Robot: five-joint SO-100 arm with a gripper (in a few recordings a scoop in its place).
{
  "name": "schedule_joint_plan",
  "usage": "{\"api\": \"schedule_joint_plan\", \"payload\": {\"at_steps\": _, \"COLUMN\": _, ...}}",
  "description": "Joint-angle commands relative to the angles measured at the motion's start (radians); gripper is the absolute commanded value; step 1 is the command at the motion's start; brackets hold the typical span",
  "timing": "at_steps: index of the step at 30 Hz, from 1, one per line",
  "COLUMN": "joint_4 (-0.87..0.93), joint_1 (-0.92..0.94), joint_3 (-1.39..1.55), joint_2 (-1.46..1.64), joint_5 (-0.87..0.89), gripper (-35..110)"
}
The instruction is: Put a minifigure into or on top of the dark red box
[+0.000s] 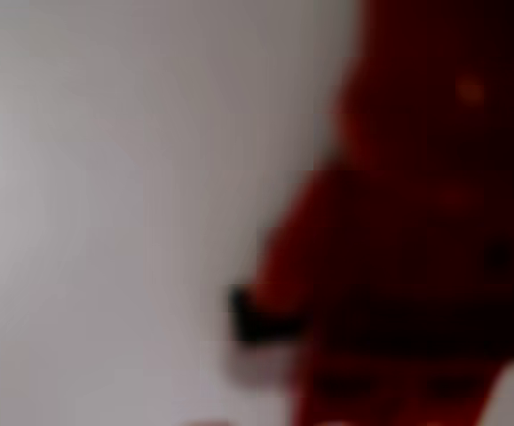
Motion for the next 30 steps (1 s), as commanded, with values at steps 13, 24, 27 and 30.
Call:
{"api": "schedule_joint_plan", "payload": {"at_steps": 13, "joint_4": 0.044, "joint_1": 0.006, "joint_3": -0.084, "joint_2": -0.018, "joint_5": 0.012, "gripper": 25}}
{"api": "schedule_joint_plan", "payload": {"at_steps": 24, "joint_4": 0.084, "joint_1": 0.006, "joint_3": -0.164, "joint_2": -0.072, "joint_5": 0.005, "gripper": 23}}
{"api": "schedule_joint_plan", "payload": {"at_steps": 27, "joint_4": 0.094, "joint_1": 0.008, "joint_3": -0.179, "joint_2": -0.084, "joint_5": 0.000, "gripper": 20}}
{"api": "schedule_joint_plan", "payload": {"at_steps": 30, "joint_4": 0.098, "joint_1": 0.009, "joint_3": -0.183, "joint_2": -0.089, "joint_5": -0.003, "gripper": 17}}
